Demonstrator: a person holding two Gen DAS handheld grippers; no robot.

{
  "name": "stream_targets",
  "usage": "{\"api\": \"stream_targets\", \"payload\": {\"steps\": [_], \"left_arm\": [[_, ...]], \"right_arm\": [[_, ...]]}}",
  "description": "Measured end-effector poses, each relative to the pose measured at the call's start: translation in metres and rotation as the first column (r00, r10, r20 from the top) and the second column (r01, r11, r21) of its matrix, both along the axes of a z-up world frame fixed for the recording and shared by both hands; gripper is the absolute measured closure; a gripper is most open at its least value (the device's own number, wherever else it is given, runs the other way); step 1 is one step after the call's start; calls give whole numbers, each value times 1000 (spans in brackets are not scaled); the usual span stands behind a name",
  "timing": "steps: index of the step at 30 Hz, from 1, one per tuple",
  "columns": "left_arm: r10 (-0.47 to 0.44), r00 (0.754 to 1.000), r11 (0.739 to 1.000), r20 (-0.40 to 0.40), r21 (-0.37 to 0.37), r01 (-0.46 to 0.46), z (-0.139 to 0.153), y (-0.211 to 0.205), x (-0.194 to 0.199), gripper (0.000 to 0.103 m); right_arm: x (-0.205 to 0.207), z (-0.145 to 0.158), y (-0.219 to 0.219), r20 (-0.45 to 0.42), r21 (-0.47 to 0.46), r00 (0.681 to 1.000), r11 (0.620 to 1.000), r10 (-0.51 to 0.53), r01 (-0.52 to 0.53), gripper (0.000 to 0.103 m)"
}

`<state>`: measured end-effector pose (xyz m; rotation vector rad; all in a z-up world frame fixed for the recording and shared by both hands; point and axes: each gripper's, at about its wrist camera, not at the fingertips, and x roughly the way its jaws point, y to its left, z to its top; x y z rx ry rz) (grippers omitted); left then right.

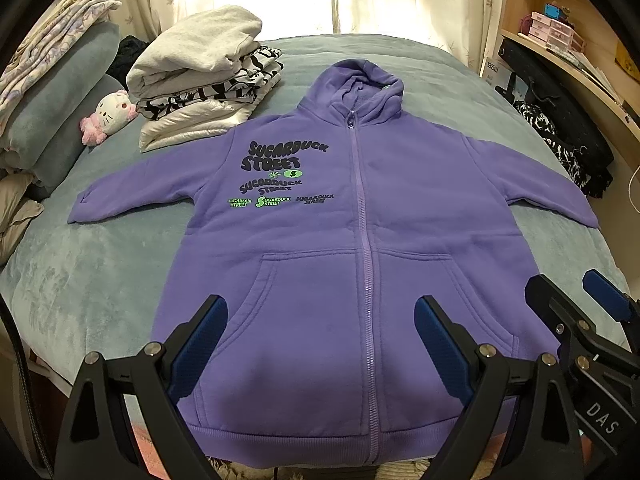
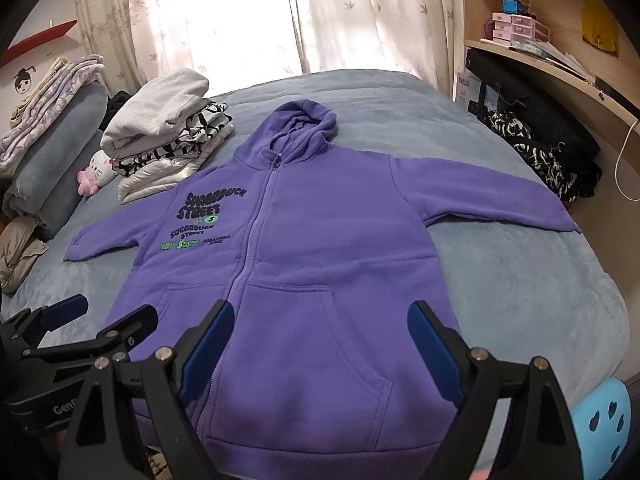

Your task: Fold large clothes

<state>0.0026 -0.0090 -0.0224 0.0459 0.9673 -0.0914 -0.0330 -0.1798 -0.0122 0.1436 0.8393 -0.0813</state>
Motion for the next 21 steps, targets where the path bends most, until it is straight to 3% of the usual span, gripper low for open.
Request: {"api": "stream_targets", "payload": {"steps": [11,21], "left_arm": [[-14,1000,1000,-3,2,14,-2,-10,7,10],[-93,995,996,38,7,92,5,-39,28,10]], "right_arm": [[5,-8,-8,-11,23,1000,1000,3,-3,14],[19,-5,-33,15,18,1000,1000,-6,5,14]]}}
